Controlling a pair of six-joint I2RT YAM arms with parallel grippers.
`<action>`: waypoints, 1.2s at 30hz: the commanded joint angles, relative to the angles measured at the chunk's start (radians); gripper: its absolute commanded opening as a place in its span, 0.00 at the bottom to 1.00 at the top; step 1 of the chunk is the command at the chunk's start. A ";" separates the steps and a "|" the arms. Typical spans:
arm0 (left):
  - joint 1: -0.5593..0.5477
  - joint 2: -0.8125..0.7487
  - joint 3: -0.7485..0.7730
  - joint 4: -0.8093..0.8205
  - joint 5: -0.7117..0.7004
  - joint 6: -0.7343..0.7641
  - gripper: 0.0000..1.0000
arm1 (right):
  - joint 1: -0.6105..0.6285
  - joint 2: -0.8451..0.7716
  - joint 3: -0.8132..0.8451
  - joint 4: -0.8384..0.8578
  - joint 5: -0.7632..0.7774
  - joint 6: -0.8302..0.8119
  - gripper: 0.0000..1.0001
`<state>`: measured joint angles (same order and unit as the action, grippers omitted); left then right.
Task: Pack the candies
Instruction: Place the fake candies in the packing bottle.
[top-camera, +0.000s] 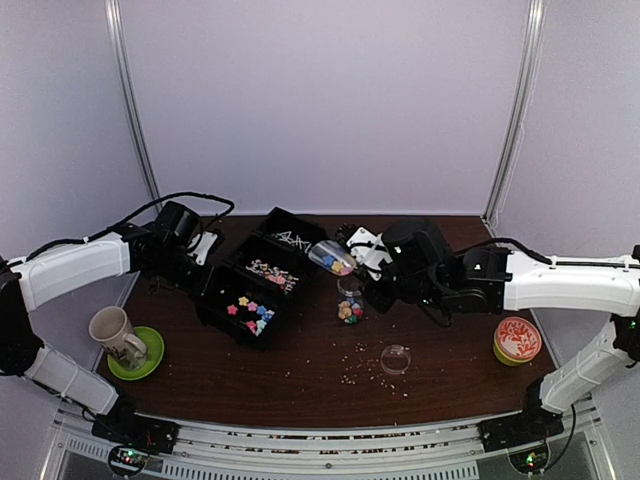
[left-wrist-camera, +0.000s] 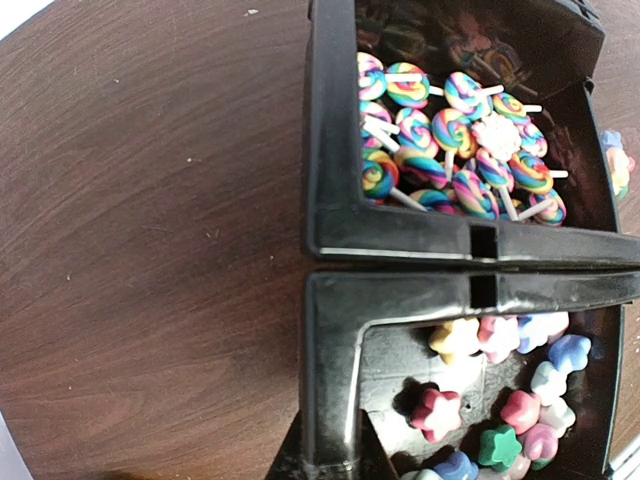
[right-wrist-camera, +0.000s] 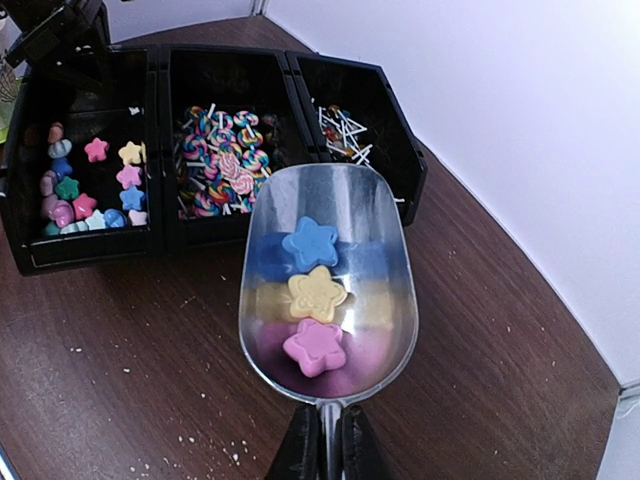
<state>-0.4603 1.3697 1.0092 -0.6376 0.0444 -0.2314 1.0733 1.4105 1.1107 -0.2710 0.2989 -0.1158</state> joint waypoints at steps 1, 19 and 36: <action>0.009 -0.018 0.082 0.199 0.053 -0.027 0.00 | -0.014 -0.047 -0.022 -0.100 0.049 0.037 0.00; 0.009 -0.020 0.083 0.196 0.046 -0.026 0.00 | -0.033 -0.047 0.027 -0.336 0.062 0.077 0.00; 0.008 -0.021 0.082 0.196 0.047 -0.026 0.00 | -0.036 -0.004 0.109 -0.465 0.095 0.094 0.00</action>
<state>-0.4591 1.3804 1.0103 -0.6380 0.0444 -0.2337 1.0458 1.3869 1.1698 -0.7025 0.3531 -0.0406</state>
